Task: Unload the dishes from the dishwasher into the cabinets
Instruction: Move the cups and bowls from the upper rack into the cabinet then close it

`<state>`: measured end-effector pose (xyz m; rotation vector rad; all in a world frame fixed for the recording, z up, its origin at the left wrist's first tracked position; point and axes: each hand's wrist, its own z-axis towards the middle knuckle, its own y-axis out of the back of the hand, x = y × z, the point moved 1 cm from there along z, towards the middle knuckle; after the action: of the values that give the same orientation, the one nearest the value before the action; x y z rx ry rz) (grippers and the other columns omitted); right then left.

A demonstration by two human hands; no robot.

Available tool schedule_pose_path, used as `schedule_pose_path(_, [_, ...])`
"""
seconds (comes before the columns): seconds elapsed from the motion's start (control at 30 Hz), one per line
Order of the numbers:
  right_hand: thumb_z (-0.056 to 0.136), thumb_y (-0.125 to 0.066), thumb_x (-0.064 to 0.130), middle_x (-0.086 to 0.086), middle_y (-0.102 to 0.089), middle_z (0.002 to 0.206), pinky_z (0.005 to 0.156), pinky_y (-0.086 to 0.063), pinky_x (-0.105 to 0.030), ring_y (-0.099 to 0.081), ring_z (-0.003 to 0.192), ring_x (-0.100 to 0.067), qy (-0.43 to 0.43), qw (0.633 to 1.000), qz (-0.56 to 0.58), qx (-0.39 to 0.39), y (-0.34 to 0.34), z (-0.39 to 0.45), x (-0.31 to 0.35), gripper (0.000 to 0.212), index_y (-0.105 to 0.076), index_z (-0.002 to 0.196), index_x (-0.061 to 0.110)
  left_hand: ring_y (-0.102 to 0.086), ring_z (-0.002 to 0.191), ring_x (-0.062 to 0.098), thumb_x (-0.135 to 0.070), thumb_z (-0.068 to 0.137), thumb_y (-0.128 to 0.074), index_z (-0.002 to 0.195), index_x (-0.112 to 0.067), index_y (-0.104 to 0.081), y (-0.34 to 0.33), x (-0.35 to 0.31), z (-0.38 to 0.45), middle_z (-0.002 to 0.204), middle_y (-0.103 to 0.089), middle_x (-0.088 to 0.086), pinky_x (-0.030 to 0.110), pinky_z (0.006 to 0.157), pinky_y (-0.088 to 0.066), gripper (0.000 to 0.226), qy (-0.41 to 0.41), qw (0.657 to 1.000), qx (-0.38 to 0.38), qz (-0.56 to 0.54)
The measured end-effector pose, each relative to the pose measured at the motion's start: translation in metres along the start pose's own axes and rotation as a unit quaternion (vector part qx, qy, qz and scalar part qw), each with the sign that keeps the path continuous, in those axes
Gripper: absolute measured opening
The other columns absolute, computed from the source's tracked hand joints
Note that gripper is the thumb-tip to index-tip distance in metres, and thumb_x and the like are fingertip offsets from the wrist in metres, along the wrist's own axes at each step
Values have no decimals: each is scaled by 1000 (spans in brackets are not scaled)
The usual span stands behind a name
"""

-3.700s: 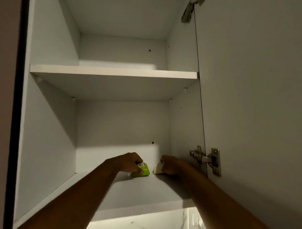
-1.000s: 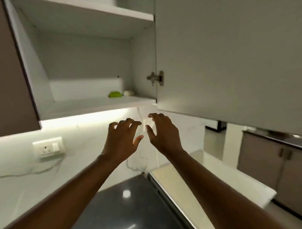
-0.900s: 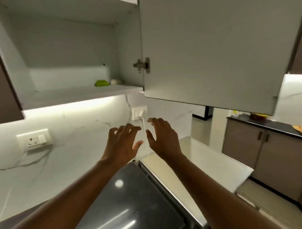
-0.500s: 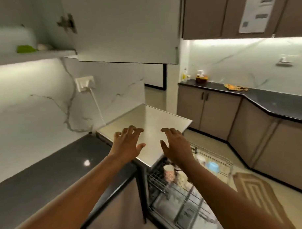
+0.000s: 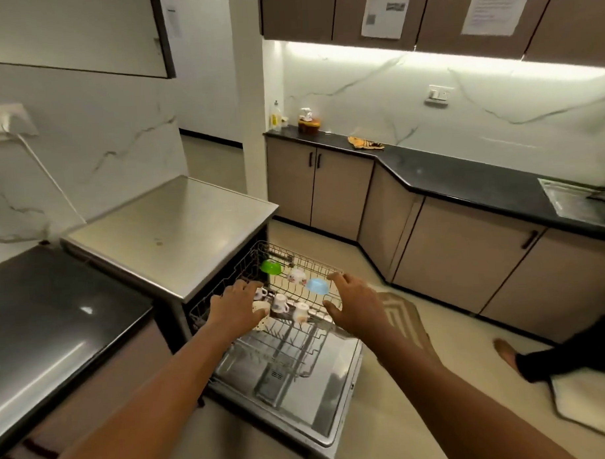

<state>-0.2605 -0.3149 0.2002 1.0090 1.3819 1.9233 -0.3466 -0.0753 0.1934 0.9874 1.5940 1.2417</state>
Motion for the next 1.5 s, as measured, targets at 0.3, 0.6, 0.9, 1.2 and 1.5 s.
schedule_pose_path(0.3, [91,-60,49,1,-60,116,79,-52,-32,-57,104,-19,-41,997,-3,64,-35,17,-41,59,-41,143,28,-44,131,29,-54,90,-56,144,-30,-33,-27,6,50,146,-38,8,49,101,-42,64,18,999,47,15])
schedule_pose_path(0.6, [88,-62,51,-3,-59,124,84,-52,-37,-55,113,-23,-108,987,20,116,-88,107,-72,64,-40,143,27,-46,129,28,-54,89,-57,145,-28,-34,-55,12,178,142,-44,6,49,101,-43,66,-30,997,76,-6])
schedule_pose_path(0.9, [89,-62,50,-4,-55,132,91,-49,-38,-53,121,-27,-163,970,55,170,-162,172,-92,64,-40,143,25,-50,126,26,-48,89,-61,144,-24,-33,-98,19,280,141,-43,6,48,99,-46,66,-66,989,131,-29])
schedule_pose_path(1.2, [86,-66,48,-5,-54,139,96,-49,-38,-51,127,-26,-141,956,86,243,-238,221,-121,65,-43,142,24,-43,131,33,-31,87,-69,145,-20,-37,-175,29,344,142,-41,14,45,104,-43,67,-1,973,176,-150])
schedule_pose_path(1.5, [85,-69,43,-6,-57,129,90,-49,-38,-55,118,-27,-121,925,67,354,-357,275,-162,59,-46,137,26,-29,141,31,-29,85,-71,144,-21,-36,-283,18,400,153,-31,9,46,105,-42,69,47,986,135,-85])
